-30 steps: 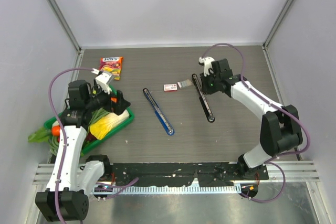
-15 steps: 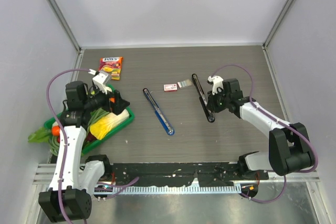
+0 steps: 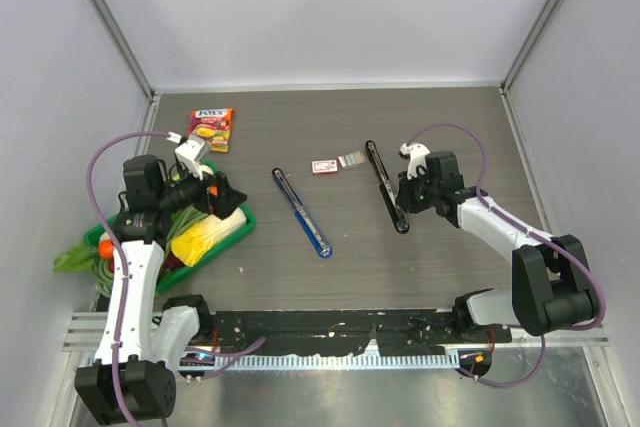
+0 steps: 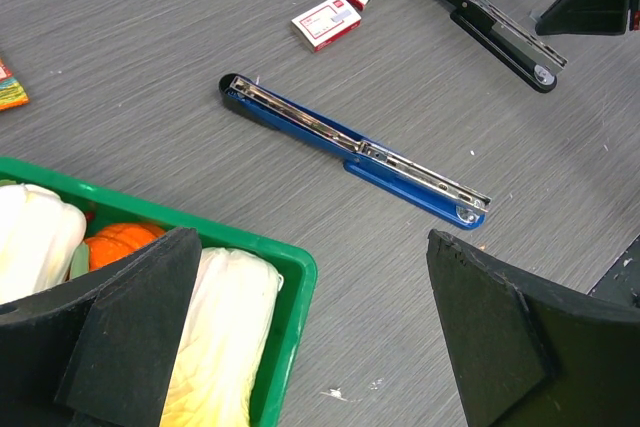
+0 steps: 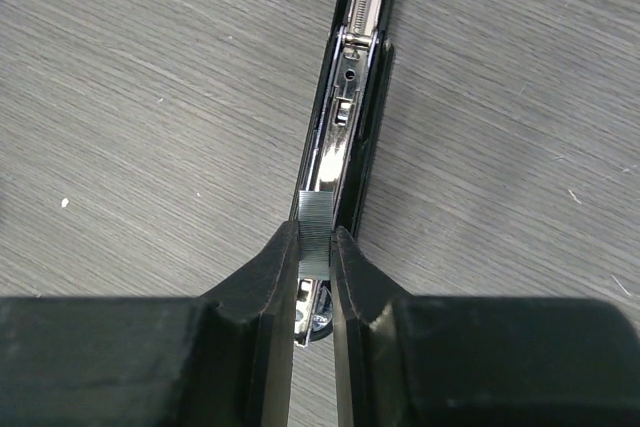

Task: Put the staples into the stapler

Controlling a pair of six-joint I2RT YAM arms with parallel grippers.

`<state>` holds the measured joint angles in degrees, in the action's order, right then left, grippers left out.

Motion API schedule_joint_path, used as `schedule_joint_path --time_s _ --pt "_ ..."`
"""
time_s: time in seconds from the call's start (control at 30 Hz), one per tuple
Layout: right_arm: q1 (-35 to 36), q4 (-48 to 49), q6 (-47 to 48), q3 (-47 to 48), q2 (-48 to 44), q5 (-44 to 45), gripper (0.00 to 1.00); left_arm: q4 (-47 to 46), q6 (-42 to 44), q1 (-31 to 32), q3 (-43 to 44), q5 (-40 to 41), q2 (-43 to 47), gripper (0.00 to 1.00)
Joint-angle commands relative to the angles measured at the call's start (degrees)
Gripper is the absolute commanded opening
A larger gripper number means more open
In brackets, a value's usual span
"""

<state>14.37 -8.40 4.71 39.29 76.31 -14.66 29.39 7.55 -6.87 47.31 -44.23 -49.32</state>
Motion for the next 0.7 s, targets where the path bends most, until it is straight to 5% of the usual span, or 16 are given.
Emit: schedule_joint_path --time_s 0.0,0.67 --pt "-0.2 1.6 -0.9 -0.4 -2.9 2.2 0.18 -2.4 -0.6 -0.5 -0.3 -1.7 1.1 1.0" --pt "3.2 -1.4 -2.7 0.0 -2.4 5.0 0.19 -2.7 -0.9 -0.4 -0.5 -1.6 1.1 1.0"
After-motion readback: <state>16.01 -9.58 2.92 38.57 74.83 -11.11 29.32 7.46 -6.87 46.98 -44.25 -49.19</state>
